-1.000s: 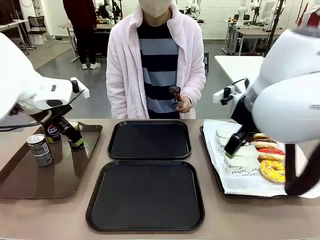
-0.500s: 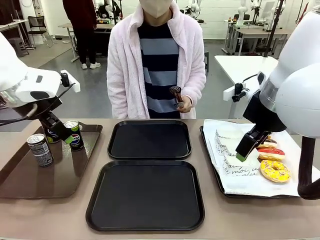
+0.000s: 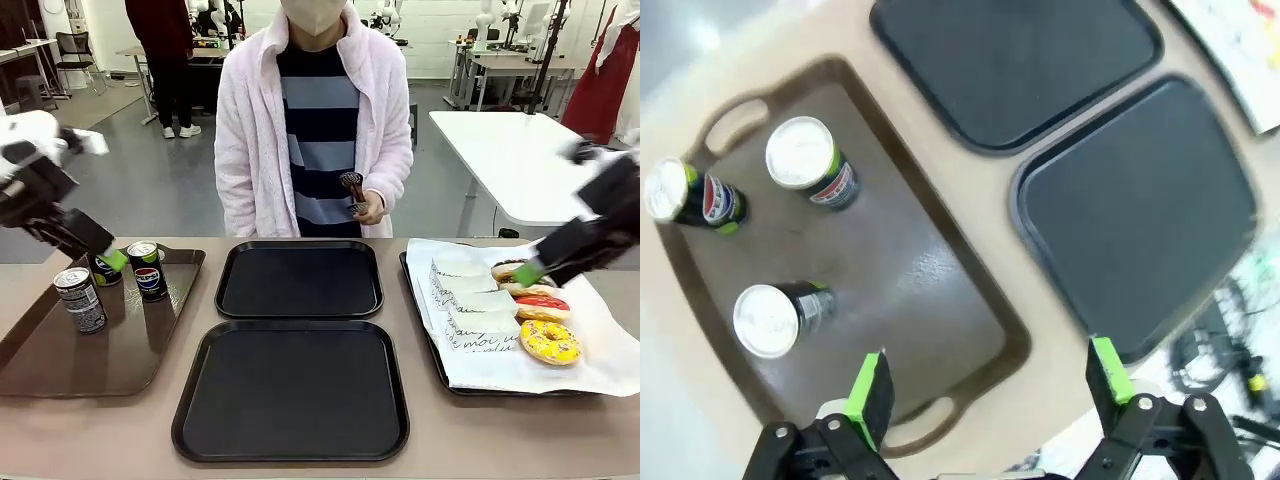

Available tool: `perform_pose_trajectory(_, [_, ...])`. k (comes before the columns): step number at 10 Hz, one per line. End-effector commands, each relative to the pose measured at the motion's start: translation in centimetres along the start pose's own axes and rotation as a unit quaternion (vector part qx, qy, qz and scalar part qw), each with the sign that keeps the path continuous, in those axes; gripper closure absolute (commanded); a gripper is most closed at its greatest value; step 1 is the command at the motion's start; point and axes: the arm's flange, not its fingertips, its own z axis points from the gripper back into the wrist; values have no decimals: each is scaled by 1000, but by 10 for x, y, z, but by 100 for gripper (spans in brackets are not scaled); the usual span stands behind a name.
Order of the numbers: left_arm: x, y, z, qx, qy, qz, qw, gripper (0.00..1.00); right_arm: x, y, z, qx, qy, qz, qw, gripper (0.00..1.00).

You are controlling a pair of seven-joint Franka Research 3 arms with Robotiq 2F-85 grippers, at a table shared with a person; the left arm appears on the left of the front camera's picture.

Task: Set up donuts and drinks on trays.
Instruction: Pick up one Pepsi coke and place it on the Flat Tray.

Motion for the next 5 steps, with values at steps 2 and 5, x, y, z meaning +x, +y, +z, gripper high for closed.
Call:
perform_pose_trajectory(2, [-15, 58, 21, -137, -35, 133, 981, 0, -55, -94, 46, 205, -89, -178, 958, 0])
perform_pose_trajectory(5, [-52, 144, 30, -223, -88, 254, 937, 0, -98, -182, 77, 257, -110, -262, 924, 0])
